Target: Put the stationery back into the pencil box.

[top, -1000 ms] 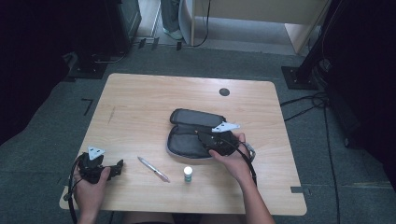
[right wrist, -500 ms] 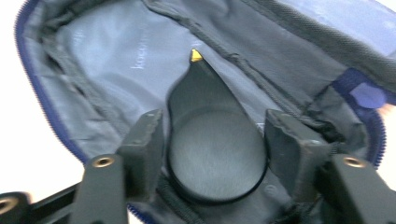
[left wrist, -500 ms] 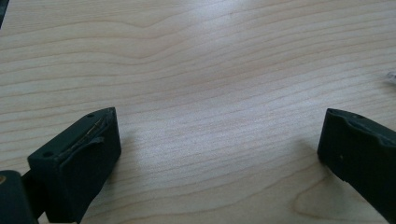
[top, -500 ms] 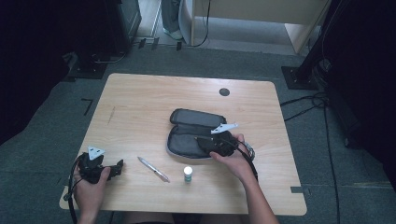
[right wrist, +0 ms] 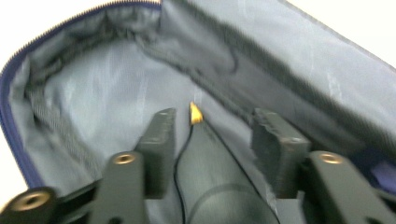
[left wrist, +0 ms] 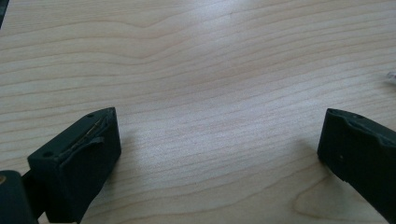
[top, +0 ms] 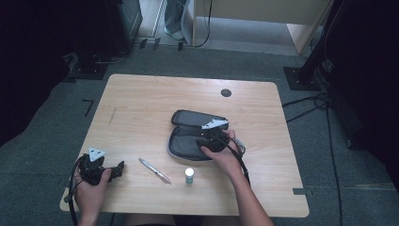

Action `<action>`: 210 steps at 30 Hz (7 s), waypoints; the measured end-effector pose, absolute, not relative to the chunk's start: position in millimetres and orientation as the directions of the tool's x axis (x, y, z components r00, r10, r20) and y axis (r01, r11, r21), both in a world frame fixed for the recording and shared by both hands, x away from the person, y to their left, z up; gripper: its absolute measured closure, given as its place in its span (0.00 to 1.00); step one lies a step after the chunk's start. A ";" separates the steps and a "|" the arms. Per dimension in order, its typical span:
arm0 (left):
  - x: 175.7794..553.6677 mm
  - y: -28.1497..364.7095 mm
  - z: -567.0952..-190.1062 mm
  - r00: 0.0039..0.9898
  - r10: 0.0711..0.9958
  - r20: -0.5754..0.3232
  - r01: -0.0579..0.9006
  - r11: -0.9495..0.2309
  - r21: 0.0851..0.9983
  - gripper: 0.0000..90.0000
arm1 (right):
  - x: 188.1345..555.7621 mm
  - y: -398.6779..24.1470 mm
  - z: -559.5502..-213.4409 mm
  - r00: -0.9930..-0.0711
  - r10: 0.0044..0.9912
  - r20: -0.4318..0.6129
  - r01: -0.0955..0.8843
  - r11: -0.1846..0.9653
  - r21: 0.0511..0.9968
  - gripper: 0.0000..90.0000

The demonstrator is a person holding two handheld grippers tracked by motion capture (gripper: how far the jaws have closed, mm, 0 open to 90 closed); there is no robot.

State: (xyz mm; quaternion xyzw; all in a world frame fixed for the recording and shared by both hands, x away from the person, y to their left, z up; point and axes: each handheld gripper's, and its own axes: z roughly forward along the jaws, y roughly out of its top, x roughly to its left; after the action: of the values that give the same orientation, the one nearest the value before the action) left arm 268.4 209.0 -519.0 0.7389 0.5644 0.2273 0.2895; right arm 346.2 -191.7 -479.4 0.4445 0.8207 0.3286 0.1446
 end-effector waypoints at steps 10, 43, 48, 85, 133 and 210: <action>268.4 209.0 -519.0 0.260 0.966 0.009 0.702 -0.196 0.684 0.00 | 356.3 -178.9 -489.0 -0.538 0.842 0.035 0.660 0.395 0.638 0.75; 268.4 208.9 -519.0 0.260 0.966 0.009 0.703 -0.195 0.684 0.00 | 288.2 -219.0 -446.1 -0.632 0.756 0.168 0.544 0.279 0.791 0.49; 268.4 208.9 -519.0 0.259 0.966 0.009 0.703 -0.195 0.684 0.00 | 266.6 -223.2 -445.4 -0.620 0.763 0.183 0.530 0.236 0.814 0.47; 268.4 208.9 -519.1 0.260 0.966 0.009 0.702 -0.195 0.685 0.00 | 209.1 -173.2 -463.6 -0.708 0.686 0.165 0.480 0.297 0.826 0.51; 268.5 208.9 -519.0 0.260 0.966 0.009 0.703 -0.196 0.684 0.00 | 286.4 -176.3 -447.6 -0.561 0.806 0.188 0.515 0.163 0.841 0.73; 268.4 208.9 -519.0 0.260 0.966 0.009 0.702 -0.195 0.685 0.00 | 247.6 -95.9 -501.8 -0.756 0.636 0.157 0.493 0.395 0.775 0.76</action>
State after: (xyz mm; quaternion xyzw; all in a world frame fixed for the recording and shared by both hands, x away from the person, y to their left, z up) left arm 268.4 208.9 -519.0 0.7389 0.5644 0.2272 0.2897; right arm 247.6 -95.9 -501.8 0.3397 0.8311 0.4327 0.0822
